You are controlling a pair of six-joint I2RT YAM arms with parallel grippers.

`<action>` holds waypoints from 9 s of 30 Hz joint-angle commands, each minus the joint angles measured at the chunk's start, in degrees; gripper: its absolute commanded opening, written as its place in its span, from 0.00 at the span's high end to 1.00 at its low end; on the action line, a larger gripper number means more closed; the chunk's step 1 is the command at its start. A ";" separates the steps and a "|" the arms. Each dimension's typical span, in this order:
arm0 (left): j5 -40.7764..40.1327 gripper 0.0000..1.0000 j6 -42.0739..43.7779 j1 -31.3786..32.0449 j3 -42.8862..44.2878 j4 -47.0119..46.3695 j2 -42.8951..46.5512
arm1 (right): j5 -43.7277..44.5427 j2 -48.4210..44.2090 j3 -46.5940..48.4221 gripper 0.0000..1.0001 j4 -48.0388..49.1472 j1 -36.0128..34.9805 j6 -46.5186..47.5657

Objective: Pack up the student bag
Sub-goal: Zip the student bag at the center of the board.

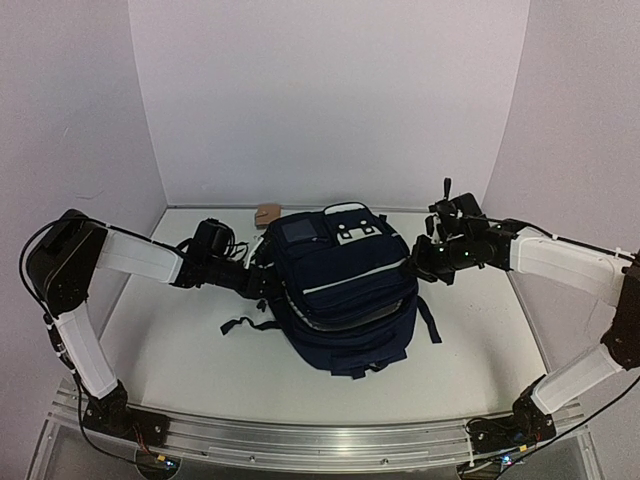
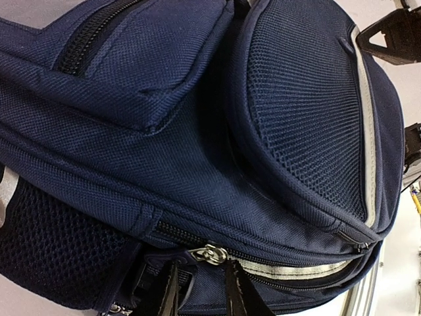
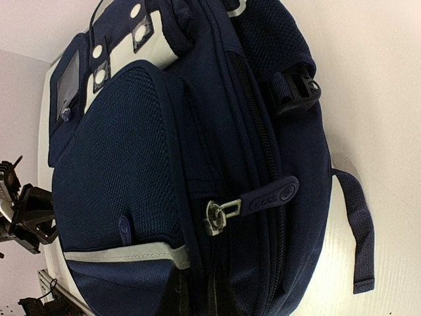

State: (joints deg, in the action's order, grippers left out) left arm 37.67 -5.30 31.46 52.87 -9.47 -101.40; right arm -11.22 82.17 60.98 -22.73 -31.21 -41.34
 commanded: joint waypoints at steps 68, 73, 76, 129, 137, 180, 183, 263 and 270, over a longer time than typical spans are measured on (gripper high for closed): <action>2.32 0.51 3.46 2.93 8.86 -3.91 -6.49 | -2.64 8.90 8.57 1.00 3.72 13.91 8.65; 2.00 0.54 4.46 3.32 10.55 -3.22 -7.99 | -3.16 9.76 8.80 1.00 4.09 14.35 8.76; 0.79 0.57 5.20 3.77 11.98 -1.66 -8.92 | -3.39 10.23 8.76 1.00 4.25 14.68 8.82; 9.07 0.94 -26.64 23.20 14.77 -9.86 -10.40 | -0.84 7.96 0.02 1.00 12.55 15.08 3.79; 4.70 0.52 -33.88 17.56 7.40 -10.42 -3.75 | 4.95 1.00 0.52 0.63 6.02 9.50 6.39; -6.80 0.56 -48.78 14.02 11.29 -15.34 -12.00 | 0.60 2.35 -8.36 0.66 15.12 -20.14 -17.88; -6.75 0.71 -49.46 14.06 11.47 -17.70 -12.17 | 1.83 1.17 -9.60 0.67 15.50 -20.54 -19.91; -1.89 1.00 -49.86 15.21 7.55 -31.13 -7.03 | 52.87 39.10 33.83 0.72 -30.27 -35.51 -13.69; -2.59 1.00 -50.80 14.56 7.10 -30.58 -7.25 | 52.78 36.88 33.01 1.00 -30.28 -35.41 -14.79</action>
State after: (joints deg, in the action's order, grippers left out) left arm 32.45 -56.88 45.77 59.46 -33.16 -113.40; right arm 40.47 119.87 93.67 -53.90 -67.88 -54.58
